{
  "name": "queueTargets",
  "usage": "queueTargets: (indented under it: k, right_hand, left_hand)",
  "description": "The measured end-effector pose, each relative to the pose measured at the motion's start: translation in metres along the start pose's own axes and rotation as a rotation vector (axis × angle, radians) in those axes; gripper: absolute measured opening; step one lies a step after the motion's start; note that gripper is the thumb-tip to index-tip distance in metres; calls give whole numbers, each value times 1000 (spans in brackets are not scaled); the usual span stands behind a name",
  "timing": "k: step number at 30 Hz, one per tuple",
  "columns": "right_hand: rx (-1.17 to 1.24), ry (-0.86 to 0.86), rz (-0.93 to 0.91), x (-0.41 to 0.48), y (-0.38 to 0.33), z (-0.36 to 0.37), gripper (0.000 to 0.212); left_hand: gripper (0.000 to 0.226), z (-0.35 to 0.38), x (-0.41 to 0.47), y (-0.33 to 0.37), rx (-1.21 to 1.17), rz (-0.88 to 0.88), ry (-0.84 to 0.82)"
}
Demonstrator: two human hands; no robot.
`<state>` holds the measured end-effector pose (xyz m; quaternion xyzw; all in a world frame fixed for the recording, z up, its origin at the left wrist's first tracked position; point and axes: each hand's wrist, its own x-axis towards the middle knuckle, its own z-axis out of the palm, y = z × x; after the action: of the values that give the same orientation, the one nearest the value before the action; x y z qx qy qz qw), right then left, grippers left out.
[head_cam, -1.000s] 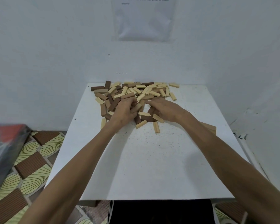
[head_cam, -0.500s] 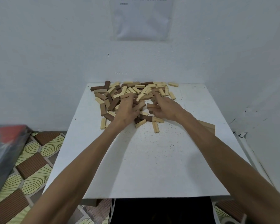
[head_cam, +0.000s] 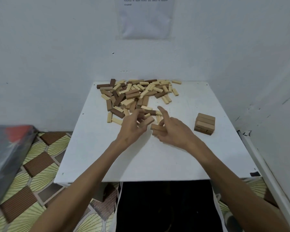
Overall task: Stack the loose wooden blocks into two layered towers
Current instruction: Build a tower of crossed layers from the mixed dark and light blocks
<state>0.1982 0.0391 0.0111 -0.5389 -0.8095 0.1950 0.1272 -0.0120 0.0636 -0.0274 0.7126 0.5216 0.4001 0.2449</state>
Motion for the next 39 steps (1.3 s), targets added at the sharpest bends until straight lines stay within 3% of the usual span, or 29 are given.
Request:
queueTargets:
  k: [9,14,16,19,22,26,31,39]
  right_hand:
    - [113,-112,17,-33,16,23,108]
    - [28,64,15,-30,29,19,98]
    - [18,123,44,-28,35,21,94]
    - [117,70,88,-30,46,21,94]
    - [225,-20,83,-35,50,21,104]
    - [294,6,119,-36,39,30,121]
    - [332,147,144,-32,37,42,119]
    - [318,75,74,-28,47,37,114]
  left_hand:
    - [52,7,-33,3,55,-86,-204]
    - [52,-2,-33,4,88,-19,-379]
    - [64,-7,-31,0,99,-17,-457]
    - [80,-15,-31,-7,140,-10,-515]
    - [91,-18,-30,-12,187,17,-534]
    - [110,-18,-20,-12,171,25,-610]
    - [113,-8,-12,-10,135,29,-541]
    - [112,2,-14,-15,106,48,-408]
